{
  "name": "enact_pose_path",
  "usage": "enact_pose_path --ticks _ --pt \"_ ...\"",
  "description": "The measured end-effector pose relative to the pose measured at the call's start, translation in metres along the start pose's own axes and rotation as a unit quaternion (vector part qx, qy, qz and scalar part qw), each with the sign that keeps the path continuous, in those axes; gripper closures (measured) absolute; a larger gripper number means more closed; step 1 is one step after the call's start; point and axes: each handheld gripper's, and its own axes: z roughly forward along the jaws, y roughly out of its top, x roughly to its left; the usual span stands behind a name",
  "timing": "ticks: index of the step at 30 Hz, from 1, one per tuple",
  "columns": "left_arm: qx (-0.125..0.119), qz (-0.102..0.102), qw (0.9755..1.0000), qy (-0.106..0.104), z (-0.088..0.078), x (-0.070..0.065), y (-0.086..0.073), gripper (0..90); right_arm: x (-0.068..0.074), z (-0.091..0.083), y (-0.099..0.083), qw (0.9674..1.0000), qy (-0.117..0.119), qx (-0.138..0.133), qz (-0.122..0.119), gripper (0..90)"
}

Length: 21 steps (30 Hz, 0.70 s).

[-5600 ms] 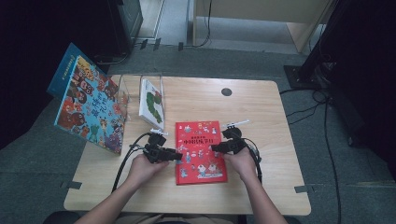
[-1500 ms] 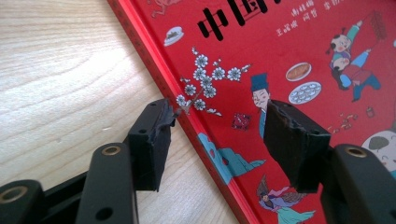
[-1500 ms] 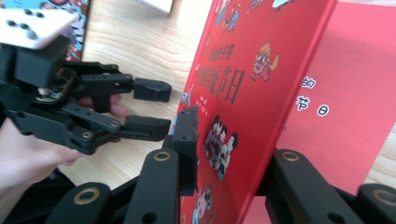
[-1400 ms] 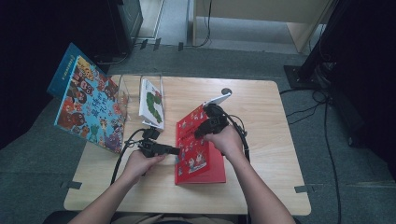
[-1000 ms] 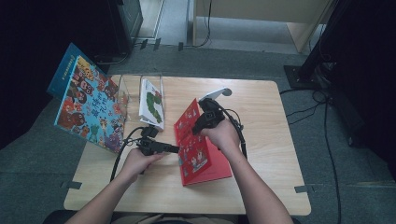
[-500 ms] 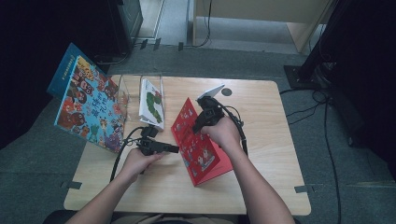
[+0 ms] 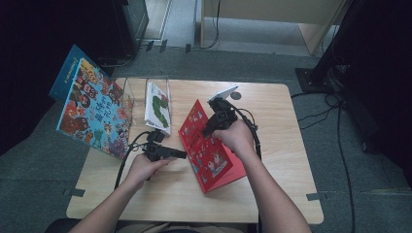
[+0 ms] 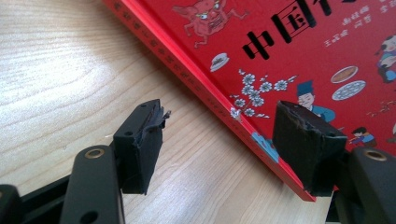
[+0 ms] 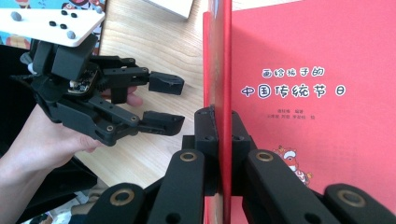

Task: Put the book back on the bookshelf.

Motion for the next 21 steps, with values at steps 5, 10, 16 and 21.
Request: enact_pose_path --ticks 5,10,16,21 --pt "0.000 0.003 1.0000 -0.005 0.000 -0.002 0.002 31.9 -0.001 -0.008 -0.002 1.0000 0.005 -0.003 -0.004 88.0" --pt "-0.002 0.001 1.0000 -0.007 0.002 -0.004 0.009 30.8 -0.004 -0.016 -0.005 0.9998 0.014 -0.012 -0.008 88.0" --pt "-0.005 0.013 0.9999 -0.003 0.004 -0.008 0.015 28.1 -0.008 -0.025 -0.008 0.9993 0.028 -0.023 -0.010 88.1" --pt "-0.009 0.013 0.9998 -0.009 0.004 -0.010 0.020 27.9 -0.008 -0.029 -0.010 0.9990 0.033 -0.028 -0.014 88.1"
